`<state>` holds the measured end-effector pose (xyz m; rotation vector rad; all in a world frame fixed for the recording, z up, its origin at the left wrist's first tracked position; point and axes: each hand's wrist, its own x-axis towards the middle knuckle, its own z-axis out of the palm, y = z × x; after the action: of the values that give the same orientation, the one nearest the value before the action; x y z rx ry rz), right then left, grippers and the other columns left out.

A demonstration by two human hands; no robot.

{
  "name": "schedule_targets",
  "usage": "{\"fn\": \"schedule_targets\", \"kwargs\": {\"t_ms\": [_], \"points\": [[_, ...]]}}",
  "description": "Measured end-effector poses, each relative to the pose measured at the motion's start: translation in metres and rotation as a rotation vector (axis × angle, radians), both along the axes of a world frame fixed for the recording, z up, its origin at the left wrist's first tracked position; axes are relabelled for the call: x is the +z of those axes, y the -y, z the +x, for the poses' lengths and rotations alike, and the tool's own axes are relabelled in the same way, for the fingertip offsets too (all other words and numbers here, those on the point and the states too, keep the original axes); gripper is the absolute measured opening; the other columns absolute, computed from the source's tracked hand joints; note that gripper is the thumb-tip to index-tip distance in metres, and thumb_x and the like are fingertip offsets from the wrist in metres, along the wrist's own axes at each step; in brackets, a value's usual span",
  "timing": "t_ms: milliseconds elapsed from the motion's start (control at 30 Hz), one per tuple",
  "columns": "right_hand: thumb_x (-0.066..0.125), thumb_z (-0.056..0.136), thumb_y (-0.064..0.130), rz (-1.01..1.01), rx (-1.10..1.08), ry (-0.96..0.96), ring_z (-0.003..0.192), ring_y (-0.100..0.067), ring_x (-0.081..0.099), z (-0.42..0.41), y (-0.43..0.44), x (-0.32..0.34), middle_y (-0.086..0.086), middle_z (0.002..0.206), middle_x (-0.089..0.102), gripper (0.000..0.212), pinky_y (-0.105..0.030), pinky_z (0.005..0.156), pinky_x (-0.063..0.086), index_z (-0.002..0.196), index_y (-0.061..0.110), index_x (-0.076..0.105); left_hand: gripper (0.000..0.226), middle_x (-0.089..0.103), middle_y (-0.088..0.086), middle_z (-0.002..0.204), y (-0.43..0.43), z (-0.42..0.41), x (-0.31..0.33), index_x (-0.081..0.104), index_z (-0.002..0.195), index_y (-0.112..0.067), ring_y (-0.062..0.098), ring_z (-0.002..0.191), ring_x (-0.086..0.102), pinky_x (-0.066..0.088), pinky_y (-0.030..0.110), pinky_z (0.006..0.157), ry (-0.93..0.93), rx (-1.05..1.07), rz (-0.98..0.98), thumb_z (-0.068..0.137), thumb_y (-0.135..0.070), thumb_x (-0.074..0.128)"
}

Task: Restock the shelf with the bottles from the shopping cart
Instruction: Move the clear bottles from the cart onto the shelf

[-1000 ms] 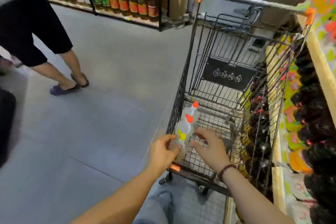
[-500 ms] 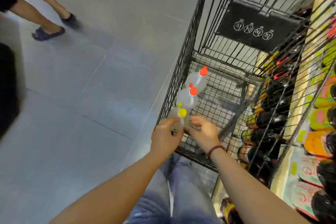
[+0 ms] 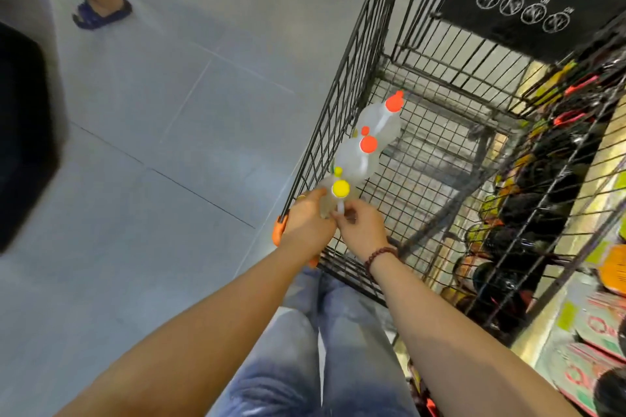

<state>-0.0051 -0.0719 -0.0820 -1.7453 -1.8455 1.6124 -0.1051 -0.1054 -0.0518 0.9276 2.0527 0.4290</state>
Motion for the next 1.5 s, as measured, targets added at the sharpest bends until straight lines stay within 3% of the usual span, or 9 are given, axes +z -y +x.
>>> {"fn": "schedule_targets", "kwargs": {"t_ms": [133, 233, 367, 600, 733, 800, 1033, 1200, 1500], "points": [[0.055, 0.09, 0.016, 0.128, 0.066, 0.072, 0.064, -0.01, 0.043, 0.008, -0.005, 0.005, 0.005, 0.071, 0.048, 0.013, -0.025, 0.055, 0.028, 0.078, 0.013, 0.061, 0.043, 0.055, 0.005, 0.131, 0.0, -0.001, 0.001, 0.047, 0.134, -0.02, 0.013, 0.1, 0.056, 0.039, 0.006, 0.071, 0.057, -0.006, 0.028, 0.092, -0.019, 0.054], [0.052, 0.09, 0.017, 0.21, 0.147, 0.059, 0.062, -0.008, 0.043, 0.019, -0.014, 0.022, 0.005, 0.068, 0.047, 0.02, -0.027, 0.057, 0.03, 0.072, 0.014, 0.059, 0.05, 0.052, 0.004, 0.136, 0.002, -0.005, 0.003, 0.044, 0.138, -0.02, 0.005, 0.091, 0.053, 0.036, -0.006, 0.059, 0.176, 0.027, 0.052, 0.09, -0.017, 0.057], [0.05, 0.093, 0.022, 0.333, 0.225, 0.063, 0.076, -0.017, 0.047, 0.044, -0.028, 0.06, 0.002, 0.084, 0.049, 0.015, -0.029, 0.065, 0.035, 0.087, 0.013, 0.061, 0.059, 0.045, 0.002, 0.143, -0.003, -0.011, 0.017, 0.04, 0.142, -0.015, 0.017, 0.13, 0.044, 0.034, 0.015, 0.094, 0.375, -0.023, 0.042, 0.087, -0.007, 0.062], [0.051, 0.094, 0.024, 0.573, 0.247, -0.007, 0.074, -0.016, 0.05, 0.08, -0.068, 0.16, 0.003, 0.075, 0.055, 0.022, -0.029, 0.065, 0.035, 0.078, 0.012, 0.062, 0.043, 0.058, -0.014, 0.113, -0.04, -0.008, 0.084, 0.053, 0.119, -0.03, 0.004, 0.107, 0.056, 0.047, 0.008, 0.079, 0.588, -0.162, 0.229, 0.083, -0.013, 0.068], [0.048, 0.09, 0.03, 0.77, 0.145, -0.062, 0.07, -0.017, 0.054, 0.095, -0.083, 0.228, -0.005, 0.071, 0.059, 0.031, -0.032, 0.065, 0.043, 0.072, 0.008, 0.061, 0.046, 0.062, -0.005, 0.117, -0.078, -0.005, 0.14, 0.051, 0.128, -0.02, 0.007, 0.105, 0.061, 0.052, 0.016, 0.085, 0.629, -0.34, 0.338, 0.085, -0.01, 0.065], [0.049, 0.087, 0.032, 0.853, 0.032, -0.099, 0.063, -0.001, 0.05, 0.101, -0.087, 0.26, 0.007, 0.064, 0.053, 0.025, -0.017, 0.061, 0.039, 0.064, 0.023, 0.055, 0.054, 0.062, 0.0, 0.12, -0.098, -0.002, 0.169, 0.047, 0.134, -0.015, 0.013, 0.108, 0.06, 0.052, 0.019, 0.086, 0.654, -0.422, 0.374, 0.083, -0.014, 0.067], [0.043, 0.086, 0.034, 1.032, -0.216, -0.229, 0.065, 0.0, 0.053, 0.119, -0.097, 0.37, 0.009, 0.068, 0.057, 0.026, -0.016, 0.063, 0.039, 0.064, 0.025, 0.054, 0.042, 0.066, -0.006, 0.119, -0.145, 0.028, 0.277, 0.056, 0.12, -0.029, 0.013, 0.111, 0.06, 0.046, 0.036, 0.09, 0.765, -0.71, 0.45, 0.079, -0.038, 0.059], [0.044, 0.095, 0.026, 1.121, -0.426, -0.32, 0.056, 0.002, 0.051, 0.127, -0.095, 0.436, 0.005, 0.065, 0.056, 0.034, -0.015, 0.058, 0.04, 0.063, 0.023, 0.054, 0.087, 0.06, 0.008, 0.128, -0.158, 0.052, 0.346, 0.047, 0.134, -0.018, 0.025, 0.117, 0.058, 0.048, 0.045, 0.098, 0.888, -0.884, 0.51, 0.06, -0.055, 0.076], [0.043, 0.098, 0.026, 1.178, -0.714, -0.28, 0.048, -0.001, 0.049, 0.152, -0.075, 0.495, 0.004, 0.058, 0.056, 0.04, -0.012, 0.05, 0.04, 0.061, 0.017, 0.056, 0.06, 0.068, 0.006, 0.106, -0.162, 0.098, 0.395, 0.057, 0.119, -0.016, 0.021, 0.097, 0.065, 0.051, 0.042, 0.086, 0.971, -0.92, 0.596, 0.065, -0.027, 0.079]]}}
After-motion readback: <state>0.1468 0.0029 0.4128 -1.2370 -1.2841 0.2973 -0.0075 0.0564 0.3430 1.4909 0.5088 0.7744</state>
